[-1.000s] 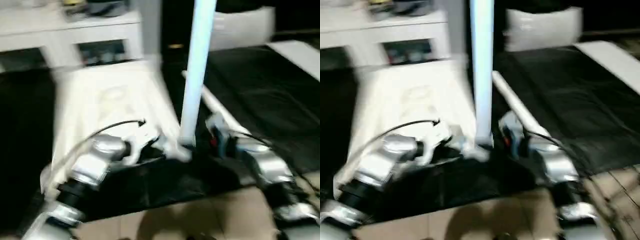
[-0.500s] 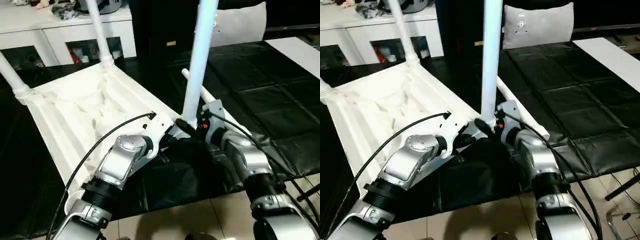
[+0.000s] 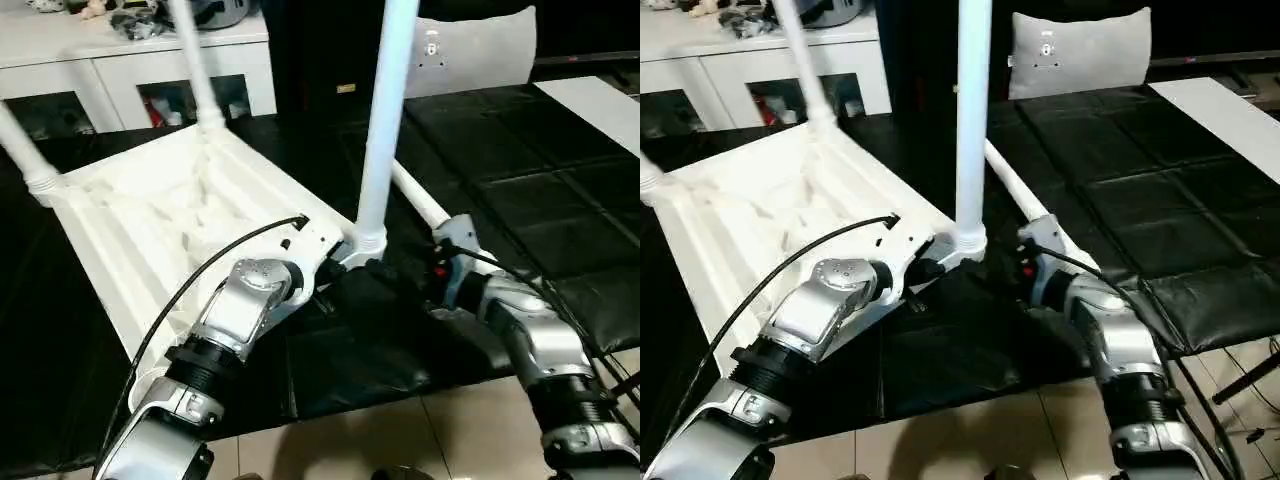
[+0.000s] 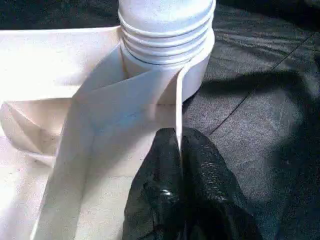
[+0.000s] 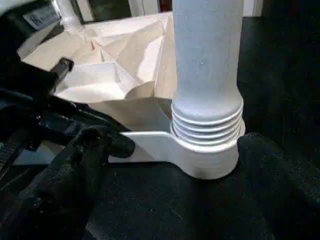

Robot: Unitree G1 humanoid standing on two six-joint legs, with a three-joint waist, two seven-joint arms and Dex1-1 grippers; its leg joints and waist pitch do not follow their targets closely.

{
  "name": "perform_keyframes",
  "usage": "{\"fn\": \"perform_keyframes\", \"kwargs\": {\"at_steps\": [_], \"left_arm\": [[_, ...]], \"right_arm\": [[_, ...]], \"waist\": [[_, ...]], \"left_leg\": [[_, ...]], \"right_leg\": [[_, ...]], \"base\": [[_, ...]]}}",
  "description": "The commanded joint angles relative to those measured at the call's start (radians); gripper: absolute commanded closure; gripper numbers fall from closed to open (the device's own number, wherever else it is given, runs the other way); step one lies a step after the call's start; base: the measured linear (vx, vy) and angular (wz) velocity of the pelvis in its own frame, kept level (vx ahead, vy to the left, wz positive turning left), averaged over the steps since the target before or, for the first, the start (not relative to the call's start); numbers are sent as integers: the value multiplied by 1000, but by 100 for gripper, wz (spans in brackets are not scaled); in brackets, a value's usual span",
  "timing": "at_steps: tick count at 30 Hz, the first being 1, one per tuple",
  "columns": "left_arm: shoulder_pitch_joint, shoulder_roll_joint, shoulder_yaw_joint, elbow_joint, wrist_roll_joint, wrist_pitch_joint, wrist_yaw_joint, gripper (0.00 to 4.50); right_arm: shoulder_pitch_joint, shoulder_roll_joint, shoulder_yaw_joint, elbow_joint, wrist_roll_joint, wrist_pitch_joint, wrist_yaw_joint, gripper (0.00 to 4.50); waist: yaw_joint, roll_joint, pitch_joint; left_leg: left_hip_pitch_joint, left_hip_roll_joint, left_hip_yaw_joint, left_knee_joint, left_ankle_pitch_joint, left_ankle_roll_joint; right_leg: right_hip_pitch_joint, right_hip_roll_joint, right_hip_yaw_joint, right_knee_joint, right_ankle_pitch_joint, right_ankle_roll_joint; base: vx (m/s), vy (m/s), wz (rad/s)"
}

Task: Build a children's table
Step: Rotate leg to tighten, then rotate table base

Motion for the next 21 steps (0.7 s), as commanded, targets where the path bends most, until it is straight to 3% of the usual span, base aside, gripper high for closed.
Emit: {"fn": "perform_keyframes", "kwargs": {"at_steps": [1,2,6,9,11,12,13,14,15,18,20,21], "left_arm": [[-14,5,31,-25,-26,-15,-12,423],[-9,5,31,-36,-30,-10,-14,407],[3,31,25,-81,5,-13,31,386],[15,59,24,-132,20,21,35,386],[43,99,49,-216,19,63,31,386],[43,99,49,-216,19,63,31,386],[86,166,62,-299,40,112,29,386],[86,166,62,-299,40,112,29,386],[107,196,67,-330,50,131,25,386],[166,313,62,-410,114,187,7,414],[195,400,61,-441,163,213,8,426],[203,438,66,-445,189,226,14,435]], "right_arm": [[13,4,-7,-34,8,-7,-17,2],[23,8,-5,-45,8,-13,-25,0],[49,13,17,-85,2,26,-33,0],[62,13,38,-104,4,40,-14,0],[71,29,58,-121,-12,30,-27,0],[71,29,58,-121,-12,30,-27,0],[74,46,82,-129,-31,34,-52,0],[74,46,82,-129,-31,34,-52,0],[73,54,90,-129,-37,38,-62,0],[66,76,109,-125,-53,47,-92,0],[56,92,121,-117,-63,57,-111,0],[50,100,128,-107,-70,60,-118,0]], "waist": [[13,-11,-75],[14,-15,-76],[25,-11,-76],[26,-10,-71],[27,-1,-68],[23,-3,-67],[23,1,-66],[18,2,-65],[19,4,-65],[16,0,-64],[19,6,-65],[17,1,-63]], "left_leg": [[-6,46,-15,-68,-108,125],[-7,45,-14,-67,-98,131],[-7,49,-14,-66,-70,146],[-6,50,-14,-71,-115,126],[-3,51,-16,-74,-146,106],[-4,51,-17,-77,-161,94],[2,52,-17,-78,-181,82],[-6,52,-21,-82,-183,77],[-1,51,-19,-82,-192,75],[1,51,-19,-84,-200,63],[7,53,-21,-85,-198,56],[4,53,-21,-87,-196,55]], "right_leg": [[66,-66,50,-81,-264,-178],[66,-67,51,-79,-247,-185],[65,-67,52,-73,-212,-197],[66,-68,52,-78,-270,-180],[64,-69,51,-83,-317,-167],[63,-67,51,-84,-331,-160],[58,-65,51,-86,-342,-156],[63,-66,52,-81,-336,-156],[58,-63,51,-85,-347,-152],[56,-62,55,-80,-334,-160],[54,-63,57,-74,-316,-166],[53,-61,58,-72,-301,-167]], "base": [[0,0,0],[0,0,0],[0,0,0],[0,0,0],[0,0,0],[0,0,0],[0,0,0],[0,0,0],[0,0,0],[0,0,0],[0,0,0],[0,0,0]]}}
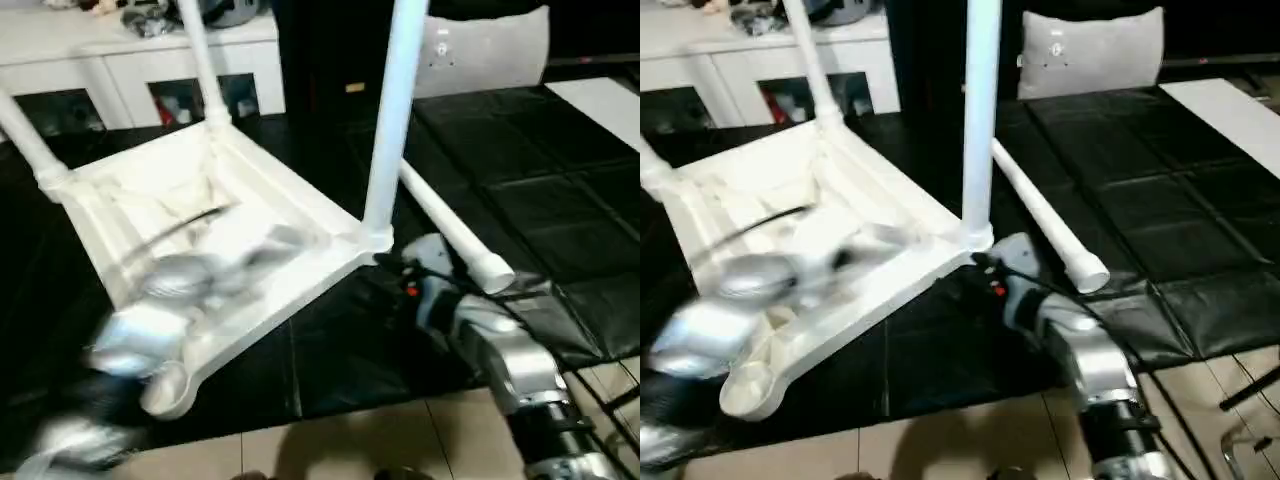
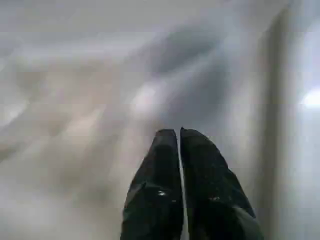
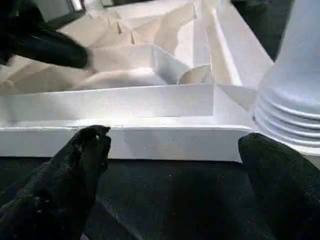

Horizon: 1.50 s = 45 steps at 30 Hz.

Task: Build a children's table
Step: Rotate table base

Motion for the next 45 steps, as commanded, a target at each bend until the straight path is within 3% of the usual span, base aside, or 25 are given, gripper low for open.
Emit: {"fn": "perform_keyframes", "kwargs": {"at_steps": [1,2,5,8,12,13,14,18,23,25,27,33,34,42,45], "left_arm": [[2,49,13,-32,60,32,3,444],[5,77,14,-30,81,36,5,444],[15,183,22,-38,128,84,17,444],[28,220,10,-50,133,113,2,444],[58,247,-44,-92,130,160,-66,444],[72,253,-70,-115,116,183,-106,444],[86,256,-93,-139,94,208,-148,444],[115,288,-147,-191,40,216,-255,444],[128,309,-158,-216,-4,197,-323,444],[142,321,-149,-250,-62,180,-393,444],[143,321,-149,-255,-79,165,-413,444],[146,267,-125,-289,-224,117,-518,444],[139,248,-124,-271,-236,99,-519,444],[73,136,-155,-151,-274,9,-534,444],[44,84,-184,-114,-267,-16,-519,444]], "right_arm": [[-24,11,19,11,-21,14,-19,0],[-28,14,26,21,-30,12,-23,0],[-65,30,49,88,-64,7,-57,0],[-88,38,52,121,-77,15,-79,0],[-106,42,62,157,-93,28,-99,0],[-114,45,66,176,-99,30,-102,0],[-124,49,70,197,-103,30,-103,0],[-156,65,73,257,-111,12,-111,0],[-186,79,73,300,-114,1,-112,0],[-220,90,78,343,-121,-21,-105,0],[-227,91,80,351,-123,-29,-97,0],[-250,96,91,376,-127,-48,-60,0],[-256,95,93,386,-130,-54,-58,0],[-276,93,98,413,-141,-82,-27,0],[-278,94,93,417,-145,-88,-20,0]], "waist": [[-1,4,-62],[1,1,-63],[1,5,-62],[0,12,-60],[1,10,-62],[2,23,-63],[-2,16,-62],[-1,18,-61],[-5,15,-56],[-7,10,-55],[-7,12,-54],[-10,9,-63],[-12,3,-63],[-26,2,-62],[-23,3,-63]], "left_leg": [[3,51,-20,-88,-203,57],[7,52,-19,-87,-207,53],[8,51,-21,-90,-225,35],[8,50,-22,-91,-244,19],[7,50,-22,-91,-244,16],[9,51,-24,-91,-243,13],[7,50,-21,-91,-241,13],[7,49,-20,-90,-244,17],[9,48,-23,-93,-302,5],[5,47,-24,-94,-307,3],[11,48,-23,-92,-321,1],[3,48,-20,-90,-233,11],[3,48,-18,-89,-218,18],[1,46,-17,-87,-227,26],[5,46,-15,-85,-229,29]], "right_leg": [[54,-61,58,-74,-306,-169],[51,-62,58,-75,-309,-169],[50,-63,60,-72,-306,-175],[51,-66,63,-71,-301,-183],[53,-68,65,-69,-289,-192],[53,-71,65,-66,-283,-197],[53,-68,65,-68,-271,-202],[53,-68,65,-66,-261,-213],[51,-68,65,-72,-336,-197],[54,-72,64,-73,-373,-189],[48,-71,64,-79,-404,-177],[58,-67,67,-60,-275,-211],[58,-68,68,-62,-264,-216],[61,-69,66,-68,-316,-201],[59,-68,66,-71,-335,-194]], "base": [[0,0,0],[0,0,0],[0,0,0],[0,0,0],[0,0,0],[0,0,0],[0,0,0],[0,0,0],[0,0,0],[0,0,0],[0,0,0],[0,0,0],[0,0,0],[0,0,0],[0,0,0]]}}
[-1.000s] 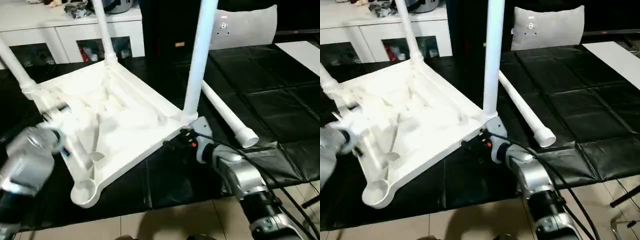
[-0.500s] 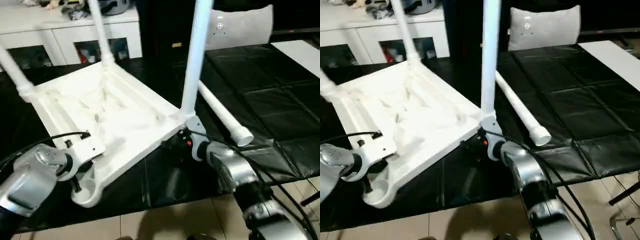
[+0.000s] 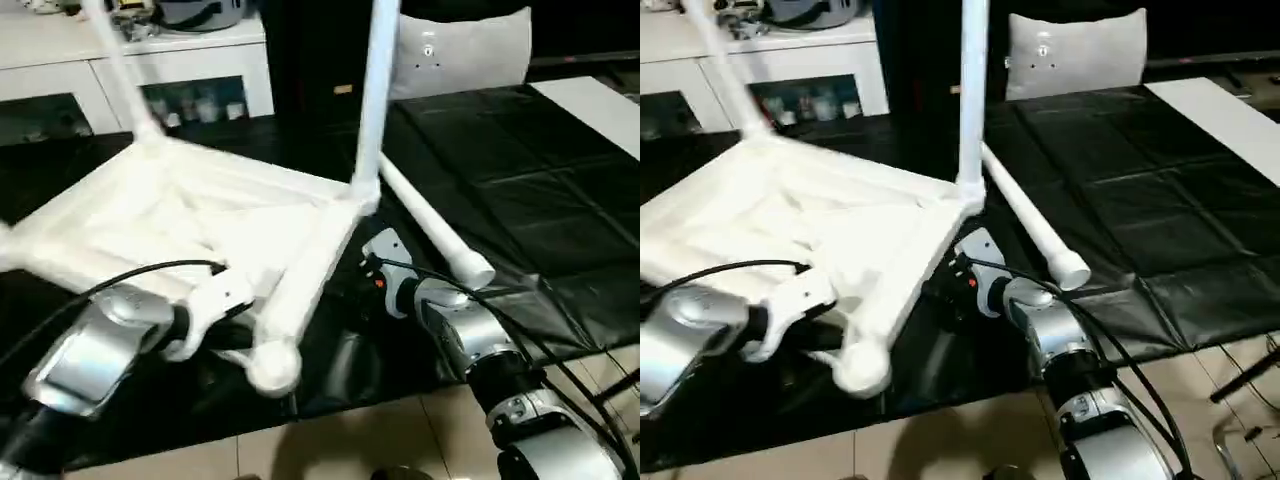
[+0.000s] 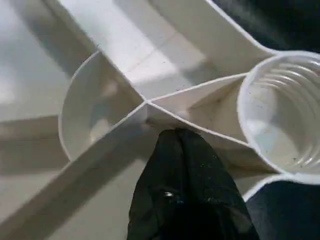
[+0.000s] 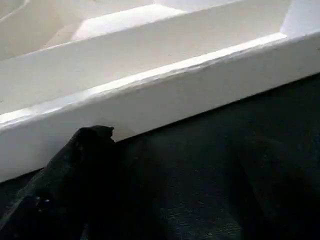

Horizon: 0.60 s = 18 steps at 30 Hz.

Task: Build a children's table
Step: Rotate table base

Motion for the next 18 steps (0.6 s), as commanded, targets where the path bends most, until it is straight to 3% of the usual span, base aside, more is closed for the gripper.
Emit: {"fn": "perform_keyframes", "kwargs": {"at_steps": [1,7,8,10,11,13,15,18], "left_arm": [[-29,-81,-59,7,-42,-47,-11,444],[-80,-206,-72,106,-8,-127,90,444],[-108,-253,-52,163,16,-144,173,444],[-135,-289,-30,217,39,-146,254,444],[-140,-294,-26,227,45,-146,269,444],[-169,-315,-1,286,77,-151,348,444],[-176,-321,9,302,82,-153,366,444],[-179,-322,28,313,83,-167,376,444]], "right_arm": [[-33,30,29,-5,8,-21,37,0],[-33,25,26,-7,6,-28,30,0],[-40,20,16,-3,4,-34,13,0],[-49,14,3,-3,2,-37,2,0],[-51,12,0,-3,1,-37,-1,0],[-63,-6,-15,-16,-7,-36,-18,0],[-67,-14,-22,-24,-5,-32,-23,0],[-83,-37,-49,-52,0,-14,-45,0]], "waist": [[2,5,-61],[4,1,-67],[4,4,-67],[2,0,-67],[2,0,-67],[2,-2,-68],[3,-3,-70],[6,-3,-71]], "left_leg": [[-2,47,-17,-86,-223,31],[-2,46,-14,-79,-186,48],[-4,45,-14,-79,-182,50],[-7,43,-14,-77,-183,54],[-2,43,-13,-76,-189,55],[-6,43,-14,-75,-184,61],[-2,44,-13,-74,-178,65],[-6,46,-14,-73,-153,76]], "right_leg": [[59,-66,62,-73,-328,-189],[63,-67,61,-73,-284,-200],[65,-67,61,-71,-283,-199],[66,-66,57,-77,-319,-182],[63,-65,56,-81,-332,-175],[65,-66,54,-79,-333,-173],[61,-65,54,-81,-329,-175],[63,-64,53,-76,-295,-182]], "base": [[0,0,0],[0,0,0],[0,0,0],[0,0,0],[0,0,0],[0,0,0],[0,0,0],[0,0,0]]}}
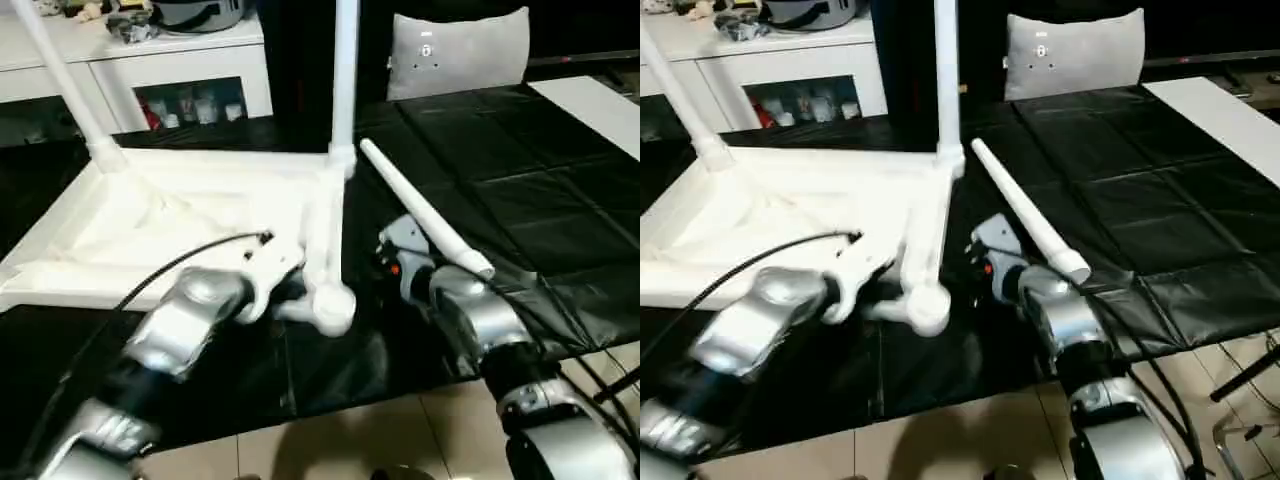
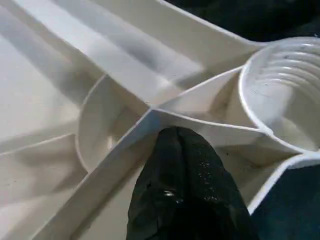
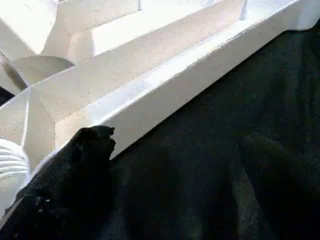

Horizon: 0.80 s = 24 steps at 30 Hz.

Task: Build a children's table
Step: Rotate table base, then pick table leg

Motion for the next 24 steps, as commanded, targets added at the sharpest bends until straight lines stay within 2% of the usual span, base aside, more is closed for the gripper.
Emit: {"fn": "perform_keyframes", "kwargs": {"at_steps": [1,3,4,7,9,12,13,14,17,20,21,24], "left_arm": [[-14,-2,18,-2,-7,-40,5,444],[-11,-2,40,-12,-27,-56,0,444],[-8,2,54,-25,-47,-57,-16,416],[8,37,59,-70,-77,-68,-72,398],[28,72,61,-109,-86,-122,-107,384],[32,77,68,-123,-93,-124,-114,364],[37,84,75,-149,-107,-117,-133,358],[38,86,75,-154,-110,-114,-135,358],[48,105,60,-195,-124,-101,-160,326],[55,113,52,-203,-128,-106,-167,312],[57,115,50,-204,-128,-106,-170,299],[60,117,47,-208,-128,-106,-173,281]], "right_arm": [[-51,-8,-22,-60,0,6,-31,0],[-81,-28,-45,-54,-10,31,-75,0],[-101,-40,-59,-42,-12,58,-99,0],[-162,-81,-81,9,-14,132,-121,0],[-217,-110,-104,69,5,197,-117,0],[-231,-118,-101,90,0,217,-121,0],[-259,-135,-75,137,-38,271,-147,0],[-265,-136,-74,147,-40,279,-151,0],[-326,-145,-69,265,-56,336,-182,0],[-352,-150,-62,327,-72,353,-186,0],[-361,-153,-61,350,-77,357,-188,0],[-370,-157,-64,377,-82,361,-205,0]], "waist": [[7,-4,-74],[8,-2,-76],[9,-3,-77],[18,1,-75],[20,-2,-74],[26,0,-74],[26,-7,-75],[28,-3,-75],[27,-8,-74],[26,-6,-71],[25,-9,-71],[26,-7,-71]], "left_leg": [[-4,45,-15,-72,-133,80],[-3,46,-14,-70,-112,88],[-2,44,-14,-69,-100,90],[3,45,-12,-70,-120,82],[2,45,-11,-71,-132,77],[2,44,-8,-69,-121,71],[1,44,-9,-68,-110,70],[2,45,-9,-69,-107,66],[2,46,-8,-68,-121,57],[3,43,-6,-68,-134,52],[1,44,-6,-68,-133,52],[0,44,-6,-67,-132,50]], "right_leg": [[64,-65,55,-71,-260,-194],[62,-63,56,-66,-216,-205],[64,-63,55,-63,-198,-215],[60,-61,56,-61,-208,-224],[61,-61,57,-61,-214,-223],[61,-61,57,-59,-193,-229],[63,-61,57,-55,-185,-233],[62,-61,56,-56,-191,-238],[62,-63,57,-56,-216,-235],[60,-60,56,-58,-236,-228],[61,-61,56,-56,-234,-228],[61,-62,56,-56,-239,-224]], "base": [[0,0,0],[0,0,0],[0,0,0],[0,0,0],[0,0,0],[0,0,0],[0,0,0],[0,0,0],[0,0,0],[0,0,0],[0,0,0],[0,0,0]]}}
